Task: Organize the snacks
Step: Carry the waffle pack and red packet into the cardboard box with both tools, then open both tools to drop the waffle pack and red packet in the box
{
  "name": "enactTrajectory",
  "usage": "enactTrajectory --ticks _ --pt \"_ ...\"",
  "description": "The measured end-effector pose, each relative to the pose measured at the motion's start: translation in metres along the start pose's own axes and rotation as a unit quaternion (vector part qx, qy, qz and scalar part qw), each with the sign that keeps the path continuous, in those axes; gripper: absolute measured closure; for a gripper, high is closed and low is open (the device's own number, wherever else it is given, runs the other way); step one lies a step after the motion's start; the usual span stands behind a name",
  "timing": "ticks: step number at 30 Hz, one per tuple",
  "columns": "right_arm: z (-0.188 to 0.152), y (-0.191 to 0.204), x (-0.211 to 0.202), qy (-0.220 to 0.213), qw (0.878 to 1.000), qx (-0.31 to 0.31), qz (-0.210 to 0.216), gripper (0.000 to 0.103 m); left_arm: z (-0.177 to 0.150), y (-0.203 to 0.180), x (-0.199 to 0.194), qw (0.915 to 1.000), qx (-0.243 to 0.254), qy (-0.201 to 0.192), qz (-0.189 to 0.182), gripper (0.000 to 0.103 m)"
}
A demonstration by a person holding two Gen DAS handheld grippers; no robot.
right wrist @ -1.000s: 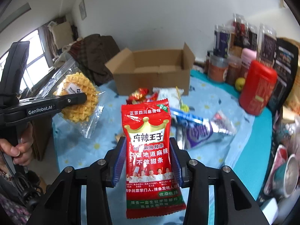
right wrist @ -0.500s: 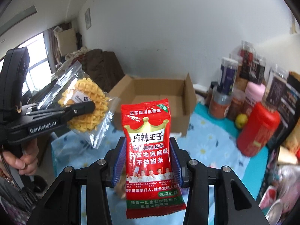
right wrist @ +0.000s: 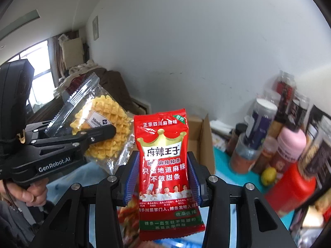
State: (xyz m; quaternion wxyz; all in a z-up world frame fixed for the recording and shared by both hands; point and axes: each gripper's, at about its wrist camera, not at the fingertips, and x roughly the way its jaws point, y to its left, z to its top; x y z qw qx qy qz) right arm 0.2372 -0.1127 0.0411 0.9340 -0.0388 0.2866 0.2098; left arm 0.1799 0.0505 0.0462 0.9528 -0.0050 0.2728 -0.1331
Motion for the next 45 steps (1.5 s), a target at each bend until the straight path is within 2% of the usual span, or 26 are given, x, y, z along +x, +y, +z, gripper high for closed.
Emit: enactTrajectory --ticks 5,11,18,25,31,33,37,40,45 --pt "0.023 -0.009 0.03 0.002 1.0 0.001 0.007 0.059 0.019 0.01 0.031 0.9999 0.009 0.001 0.012 0.075" --pt "0.043 -0.015 0.067 0.011 1.0 -0.001 0.01 0.059 0.032 0.028 0.074 0.9993 0.011 0.024 0.026 0.075" --pt "0.05 -0.022 0.115 0.046 0.999 0.001 0.01 0.059 0.036 0.053 0.134 0.9961 -0.001 0.072 0.051 0.075" --pt "0.047 -0.027 0.154 0.08 0.997 -0.004 0.001 0.059 0.025 0.069 0.179 0.9905 -0.007 0.119 0.068 0.075" --pt "0.038 -0.028 0.175 0.105 0.994 -0.003 -0.01 0.058 0.015 0.069 0.197 0.986 -0.012 0.152 0.069 0.074" --pt "0.034 -0.031 0.181 0.113 0.993 -0.001 -0.015 0.057 0.012 0.067 0.201 0.9829 -0.007 0.166 0.079 0.073" --pt "0.028 -0.035 0.19 0.131 0.991 0.003 -0.023 0.056 0.011 0.069 0.203 0.98 -0.014 0.168 0.106 0.073" --pt "0.026 -0.035 0.189 0.133 0.991 0.005 -0.034 0.042 0.011 0.07 0.203 0.9781 -0.014 0.181 0.102 0.072" --pt "0.028 -0.036 0.182 0.133 0.991 0.011 -0.032 0.039 0.014 0.063 0.192 0.9768 0.008 0.171 0.128 0.071"
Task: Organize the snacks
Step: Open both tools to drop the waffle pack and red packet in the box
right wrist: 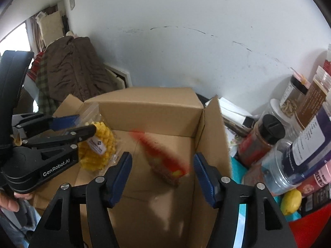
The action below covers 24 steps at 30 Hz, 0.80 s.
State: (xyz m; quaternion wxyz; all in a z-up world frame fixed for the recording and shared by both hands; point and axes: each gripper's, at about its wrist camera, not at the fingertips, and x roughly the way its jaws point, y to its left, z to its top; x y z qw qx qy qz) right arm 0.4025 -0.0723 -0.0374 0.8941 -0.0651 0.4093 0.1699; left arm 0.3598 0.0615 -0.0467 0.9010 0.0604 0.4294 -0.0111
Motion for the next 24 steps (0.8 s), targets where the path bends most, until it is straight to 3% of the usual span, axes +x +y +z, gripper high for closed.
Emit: enactTrajectory --ticks 2,7,24 --pt "0.0 -0.001 0.0 -0.002 1.0 -0.002 0.001 0.035 0.001 0.0 -0.006 1.0 -0.002 -0.003 -0.004 0.071" --pt "0.001 -0.001 -0.015 -0.014 1.0 0.0 0.001 0.035 0.001 0.001 -0.026 0.9999 -0.003 -0.015 -0.006 0.071" --pt "-0.001 0.017 -0.122 -0.092 0.995 -0.017 -0.025 0.03 -0.01 0.004 -0.137 0.9957 -0.01 -0.089 -0.025 0.071"
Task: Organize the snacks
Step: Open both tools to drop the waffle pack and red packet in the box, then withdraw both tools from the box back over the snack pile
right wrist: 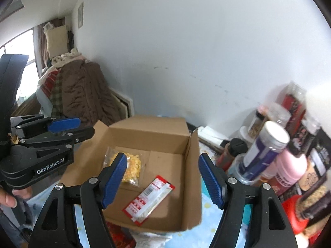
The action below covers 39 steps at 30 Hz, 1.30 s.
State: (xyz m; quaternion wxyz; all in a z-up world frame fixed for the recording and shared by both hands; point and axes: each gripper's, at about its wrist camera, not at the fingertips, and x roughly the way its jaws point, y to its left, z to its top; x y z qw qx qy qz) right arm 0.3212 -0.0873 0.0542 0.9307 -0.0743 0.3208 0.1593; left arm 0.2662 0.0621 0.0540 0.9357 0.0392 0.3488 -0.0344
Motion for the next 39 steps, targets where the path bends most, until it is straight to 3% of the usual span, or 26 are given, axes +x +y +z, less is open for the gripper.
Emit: enactTrajectory --ticks 11,13,15,16,27,39 --pt "-0.012 0.01 -0.077 -0.051 0.998 -0.007 -0.023 0.021 -0.012 -0.006 -0.072 0.9991 0.004 -0.039 -0.017 0.07" --pt "-0.017 0.012 -0.089 -0.06 0.998 -0.007 -0.026 0.018 -0.018 -0.008 -0.084 0.9987 0.004 -0.045 -0.022 0.054" --pt "-0.022 0.013 -0.1 -0.066 0.997 -0.007 -0.026 0.017 -0.025 -0.009 -0.097 0.9979 0.001 -0.06 -0.026 0.023" --pt "-0.025 0.014 -0.105 -0.068 0.997 -0.006 -0.027 0.017 -0.029 -0.009 -0.104 0.9971 -0.001 -0.07 -0.027 0.022" --pt "-0.075 0.028 -0.164 -0.094 0.994 -0.018 -0.058 0.01 -0.072 -0.026 -0.152 0.9954 0.024 -0.084 -0.04 0.021" --pt "-0.136 0.038 -0.198 -0.071 0.995 0.016 -0.065 0.008 -0.128 -0.052 -0.192 0.9896 0.055 -0.088 -0.1 0.021"
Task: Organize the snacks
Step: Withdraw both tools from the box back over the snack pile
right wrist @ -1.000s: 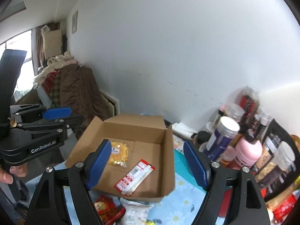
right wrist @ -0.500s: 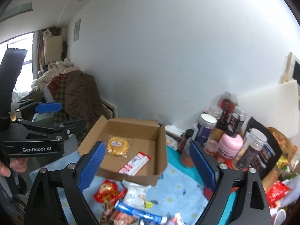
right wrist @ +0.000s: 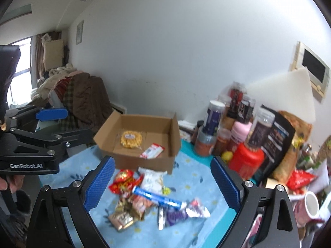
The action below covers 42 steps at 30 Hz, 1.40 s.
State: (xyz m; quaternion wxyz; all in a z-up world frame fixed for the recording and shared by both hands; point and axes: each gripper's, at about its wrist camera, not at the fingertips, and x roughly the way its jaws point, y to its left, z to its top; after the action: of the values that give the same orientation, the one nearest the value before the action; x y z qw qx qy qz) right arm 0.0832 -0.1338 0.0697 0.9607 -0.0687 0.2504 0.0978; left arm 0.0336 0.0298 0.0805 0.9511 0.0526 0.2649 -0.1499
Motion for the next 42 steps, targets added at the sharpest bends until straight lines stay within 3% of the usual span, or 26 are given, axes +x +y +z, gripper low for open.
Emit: enactTrajectory --ticks 17,30,42 --pt "-0.068 -0.002 -0.004 0.052 0.998 0.041 0.003 0.008 -0.061 -0.029 -0.001 0.9988 0.004 0.028 -0.04 0.021" --pt "-0.12 -0.016 0.03 0.11 0.991 0.078 0.023 0.008 -0.099 -0.04 0.044 0.995 -0.006 0.083 -0.054 0.021" --pt "-0.139 -0.035 0.074 0.153 0.984 0.089 0.01 0.008 -0.13 -0.043 0.099 0.9879 -0.023 0.145 -0.051 0.022"
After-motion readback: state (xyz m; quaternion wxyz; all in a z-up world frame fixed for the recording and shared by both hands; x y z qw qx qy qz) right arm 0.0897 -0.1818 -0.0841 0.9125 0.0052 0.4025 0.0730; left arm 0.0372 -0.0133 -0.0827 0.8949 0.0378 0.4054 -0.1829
